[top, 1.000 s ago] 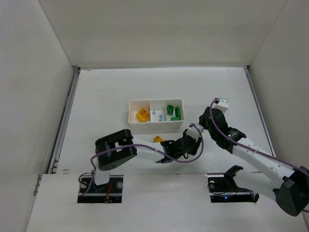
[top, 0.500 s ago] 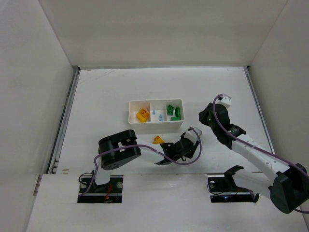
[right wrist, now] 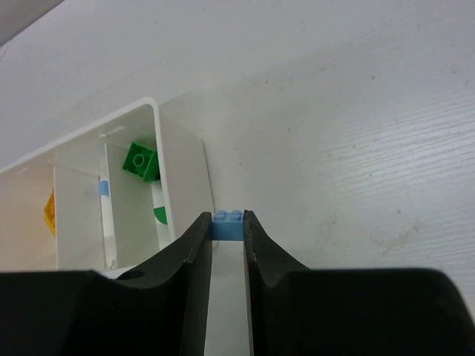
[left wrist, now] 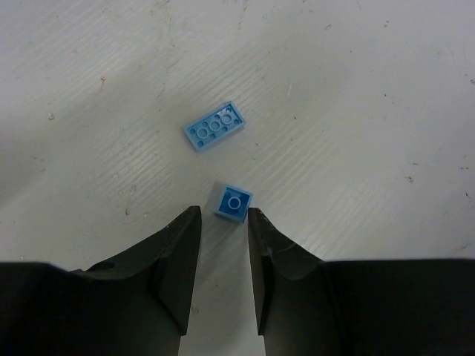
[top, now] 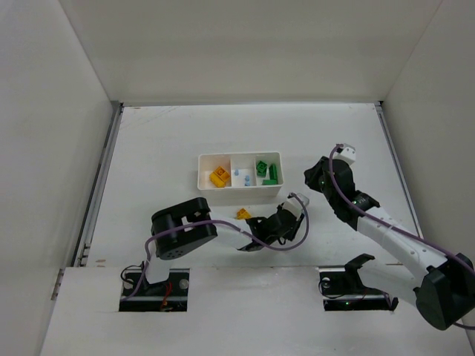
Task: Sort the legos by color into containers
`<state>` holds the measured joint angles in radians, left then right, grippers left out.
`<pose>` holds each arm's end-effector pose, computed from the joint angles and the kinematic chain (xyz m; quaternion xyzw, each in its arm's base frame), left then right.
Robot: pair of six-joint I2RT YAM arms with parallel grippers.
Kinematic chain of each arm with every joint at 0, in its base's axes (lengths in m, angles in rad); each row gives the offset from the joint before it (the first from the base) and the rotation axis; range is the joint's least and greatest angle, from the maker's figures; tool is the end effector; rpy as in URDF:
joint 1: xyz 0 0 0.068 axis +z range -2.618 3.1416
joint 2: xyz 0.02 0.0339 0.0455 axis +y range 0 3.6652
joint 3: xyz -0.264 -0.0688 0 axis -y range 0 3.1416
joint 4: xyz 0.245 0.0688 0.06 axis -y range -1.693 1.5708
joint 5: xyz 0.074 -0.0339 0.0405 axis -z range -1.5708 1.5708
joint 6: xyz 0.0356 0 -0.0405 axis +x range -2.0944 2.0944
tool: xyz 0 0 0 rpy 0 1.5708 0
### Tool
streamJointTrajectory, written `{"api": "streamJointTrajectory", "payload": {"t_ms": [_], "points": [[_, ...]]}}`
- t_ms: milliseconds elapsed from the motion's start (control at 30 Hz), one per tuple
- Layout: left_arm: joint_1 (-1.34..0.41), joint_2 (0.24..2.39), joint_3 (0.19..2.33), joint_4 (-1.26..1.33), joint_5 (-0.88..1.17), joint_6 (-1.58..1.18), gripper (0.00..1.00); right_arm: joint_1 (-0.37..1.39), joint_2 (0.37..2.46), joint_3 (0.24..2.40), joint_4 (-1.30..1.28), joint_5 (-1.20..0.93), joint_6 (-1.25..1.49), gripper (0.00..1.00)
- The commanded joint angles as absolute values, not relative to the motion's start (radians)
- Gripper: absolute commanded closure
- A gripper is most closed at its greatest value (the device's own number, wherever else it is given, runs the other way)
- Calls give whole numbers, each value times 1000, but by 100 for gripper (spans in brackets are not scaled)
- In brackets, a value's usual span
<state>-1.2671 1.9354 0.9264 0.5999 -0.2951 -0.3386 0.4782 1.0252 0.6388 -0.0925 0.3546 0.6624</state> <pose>0.1279 -0.3734 0.1418 0.2981 0.7755 -0.3051 0.4654 0.2080 0.0939 0.2529 0.1686 0.8293 0.1491 0.5116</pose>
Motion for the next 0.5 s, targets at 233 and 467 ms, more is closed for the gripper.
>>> {"api": "streamJointTrajectory", "payload": {"t_ms": [233, 467], "points": [[-1265, 1965, 963, 634, -287, -328, 82, 481, 999, 654, -12, 344, 666, 79], [-1274, 1939, 942, 634, -313, -319, 89, 482, 994, 652, -14, 342, 663, 79]]}}
